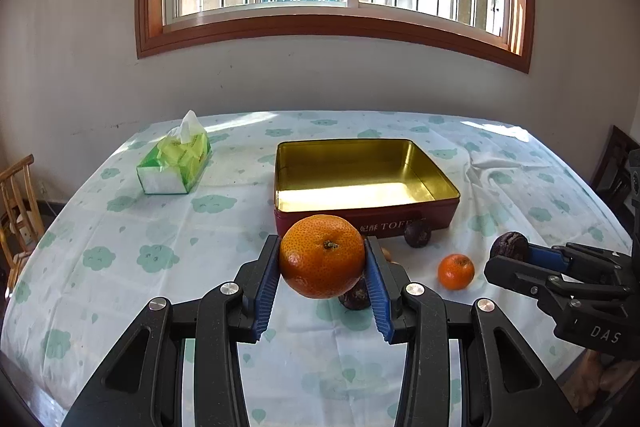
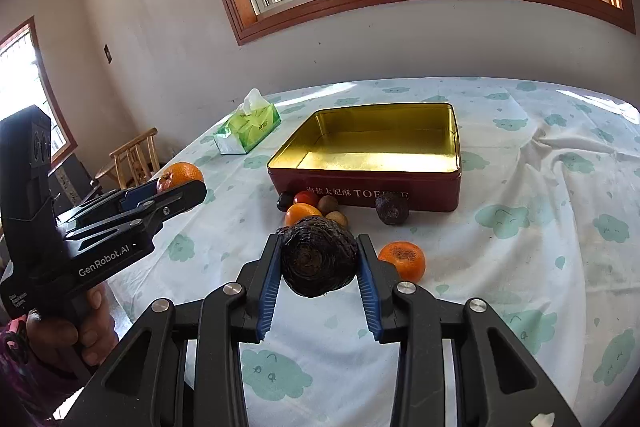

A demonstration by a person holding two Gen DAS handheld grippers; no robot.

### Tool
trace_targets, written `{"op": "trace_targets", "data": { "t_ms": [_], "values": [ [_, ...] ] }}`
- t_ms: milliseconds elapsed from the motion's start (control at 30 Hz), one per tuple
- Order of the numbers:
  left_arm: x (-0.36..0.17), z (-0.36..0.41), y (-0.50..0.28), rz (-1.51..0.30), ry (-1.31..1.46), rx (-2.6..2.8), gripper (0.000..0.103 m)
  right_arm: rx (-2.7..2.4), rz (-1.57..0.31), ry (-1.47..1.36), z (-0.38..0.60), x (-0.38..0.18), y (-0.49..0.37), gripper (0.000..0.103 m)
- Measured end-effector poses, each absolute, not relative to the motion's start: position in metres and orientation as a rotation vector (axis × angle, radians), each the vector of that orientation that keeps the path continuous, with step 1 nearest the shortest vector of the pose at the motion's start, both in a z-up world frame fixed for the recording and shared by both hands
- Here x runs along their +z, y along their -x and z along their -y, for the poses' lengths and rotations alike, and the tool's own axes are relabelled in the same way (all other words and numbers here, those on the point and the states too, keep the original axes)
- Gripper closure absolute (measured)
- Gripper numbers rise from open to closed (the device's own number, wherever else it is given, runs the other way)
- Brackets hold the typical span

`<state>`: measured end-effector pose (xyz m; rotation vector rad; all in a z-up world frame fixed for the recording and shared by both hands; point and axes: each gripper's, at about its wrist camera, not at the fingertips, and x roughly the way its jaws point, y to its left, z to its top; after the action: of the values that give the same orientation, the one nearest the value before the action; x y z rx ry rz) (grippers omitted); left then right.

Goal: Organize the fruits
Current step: 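Carry both fruits over the red tin and open both tools to drop them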

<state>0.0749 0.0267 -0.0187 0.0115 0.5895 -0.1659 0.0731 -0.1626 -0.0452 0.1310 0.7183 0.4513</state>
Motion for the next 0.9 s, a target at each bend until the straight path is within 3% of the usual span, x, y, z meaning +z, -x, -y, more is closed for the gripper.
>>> {"op": "trace_targets", "data": {
  "t_ms": [900],
  "values": [
    [-0.017,0.010,-0.184,-0.597,-0.074,-0.167,0.061,0.410,-0.671,-0.124,0.180,-0.030,-0.171,0.069]
  ]
}}
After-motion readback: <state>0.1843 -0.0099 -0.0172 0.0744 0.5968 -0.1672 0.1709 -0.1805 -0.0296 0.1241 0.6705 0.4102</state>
